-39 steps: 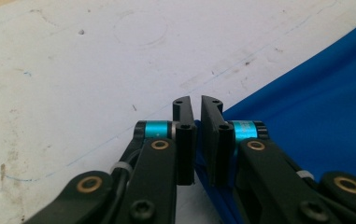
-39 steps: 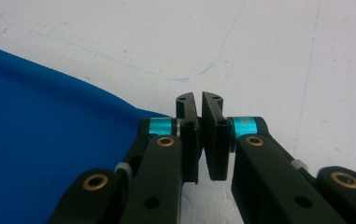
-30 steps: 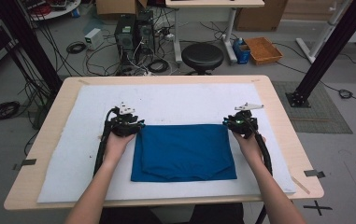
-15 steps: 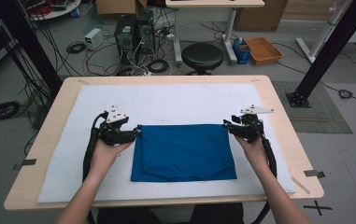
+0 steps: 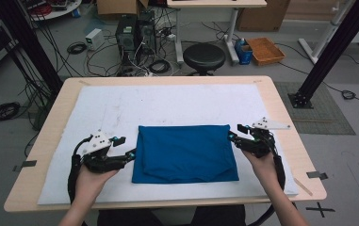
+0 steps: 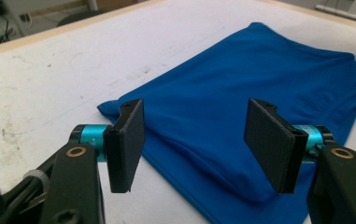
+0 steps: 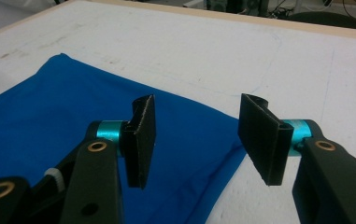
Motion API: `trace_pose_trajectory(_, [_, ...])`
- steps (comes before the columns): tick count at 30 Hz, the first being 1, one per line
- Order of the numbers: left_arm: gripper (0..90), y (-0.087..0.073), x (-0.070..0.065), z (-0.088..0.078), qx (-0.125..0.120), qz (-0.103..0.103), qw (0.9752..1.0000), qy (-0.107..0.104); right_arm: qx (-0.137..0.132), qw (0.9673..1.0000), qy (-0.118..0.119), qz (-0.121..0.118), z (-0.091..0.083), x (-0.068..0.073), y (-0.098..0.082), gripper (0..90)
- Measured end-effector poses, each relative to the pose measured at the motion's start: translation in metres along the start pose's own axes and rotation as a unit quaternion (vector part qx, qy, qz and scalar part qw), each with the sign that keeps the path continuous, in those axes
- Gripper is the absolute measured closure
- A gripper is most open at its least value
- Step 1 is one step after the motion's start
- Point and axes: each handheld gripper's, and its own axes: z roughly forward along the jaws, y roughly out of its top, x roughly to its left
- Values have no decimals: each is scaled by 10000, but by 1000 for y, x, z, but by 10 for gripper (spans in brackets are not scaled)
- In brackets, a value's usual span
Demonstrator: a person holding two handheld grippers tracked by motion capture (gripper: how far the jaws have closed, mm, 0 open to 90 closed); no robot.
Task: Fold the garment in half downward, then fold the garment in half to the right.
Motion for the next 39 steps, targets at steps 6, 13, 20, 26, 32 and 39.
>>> trace_pose_trajectory(6, [386,-12,-1,-8,-275,125,9995,-73,-72,9999,74,11,-12,1,-7,452])
trace_pose_trajectory(13, [365,-13,0,-3,-98,-115,9996,-218,-104,9999,11,42,-15,-2,-7,448])
trace_pose_trajectory(20, [363,-12,-4,1,-117,-65,9989,-456,-120,9999,43,2,-10,-1,-5,448])
trace_pose_trajectory(26, [364,-14,-6,1,-19,-232,9996,-173,-135,9999,79,-27,-6,1,-1,446])
trace_pose_trajectory(32, [365,-20,-8,1,240,-687,9968,334,-128,9997,131,-132,5,6,8,446])
trace_pose_trajectory(39, [372,-35,-18,12,659,-1157,9897,524,-62,9993,200,-306,19,17,16,446])
